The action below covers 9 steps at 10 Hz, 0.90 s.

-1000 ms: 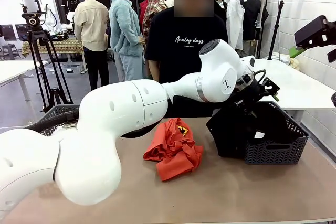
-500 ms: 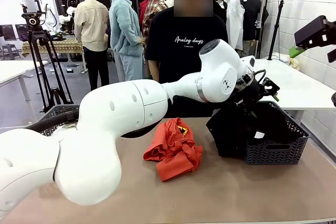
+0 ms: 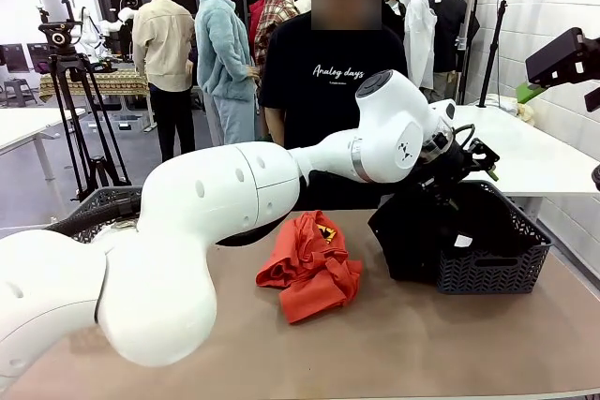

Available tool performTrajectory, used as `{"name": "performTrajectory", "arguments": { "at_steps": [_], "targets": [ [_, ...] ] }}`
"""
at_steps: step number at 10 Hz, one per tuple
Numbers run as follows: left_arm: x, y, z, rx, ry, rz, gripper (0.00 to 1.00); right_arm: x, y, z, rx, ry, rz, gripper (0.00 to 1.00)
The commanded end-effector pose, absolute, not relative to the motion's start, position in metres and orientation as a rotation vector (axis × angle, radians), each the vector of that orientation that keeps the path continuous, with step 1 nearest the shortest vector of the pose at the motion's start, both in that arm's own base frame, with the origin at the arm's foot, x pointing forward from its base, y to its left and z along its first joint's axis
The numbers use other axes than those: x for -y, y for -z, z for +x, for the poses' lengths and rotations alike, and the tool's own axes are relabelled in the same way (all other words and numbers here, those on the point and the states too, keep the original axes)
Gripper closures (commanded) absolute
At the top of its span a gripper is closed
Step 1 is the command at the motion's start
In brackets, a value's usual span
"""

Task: Sort the tops and bottoms.
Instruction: Lift clothes from the center of the table with your right hand.

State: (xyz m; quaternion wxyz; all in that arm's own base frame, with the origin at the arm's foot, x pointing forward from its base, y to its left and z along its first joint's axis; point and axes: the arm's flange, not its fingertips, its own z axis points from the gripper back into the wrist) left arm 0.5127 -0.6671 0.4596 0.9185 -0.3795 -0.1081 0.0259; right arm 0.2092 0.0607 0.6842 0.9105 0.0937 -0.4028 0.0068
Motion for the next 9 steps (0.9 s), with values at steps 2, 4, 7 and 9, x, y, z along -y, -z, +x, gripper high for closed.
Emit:
{"name": "performTrajectory", "arguments": {
  "at_steps": [2, 4, 7, 9],
  "targets": [
    [0.638, -0.481, 0.508, 0.252, -0.012, -0.716, 0.00, -0.060, -0.683, 0.210, 0.820, -0.021, 0.192, 0.00],
    [0.603, -0.499, 0.510, 0.256, -0.003, -0.654, 0.00, -0.060, -0.683, 0.210, 0.820, -0.021, 0.192, 0.00],
    [0.538, -0.539, 0.504, 0.240, 0.133, -0.598, 0.00, -0.060, -0.683, 0.210, 0.820, -0.021, 0.192, 0.00],
    [0.478, -0.584, 0.489, 0.301, 0.156, -0.604, 0.00, -0.060, -0.683, 0.210, 0.820, -0.021, 0.192, 0.00]
  ]
}}
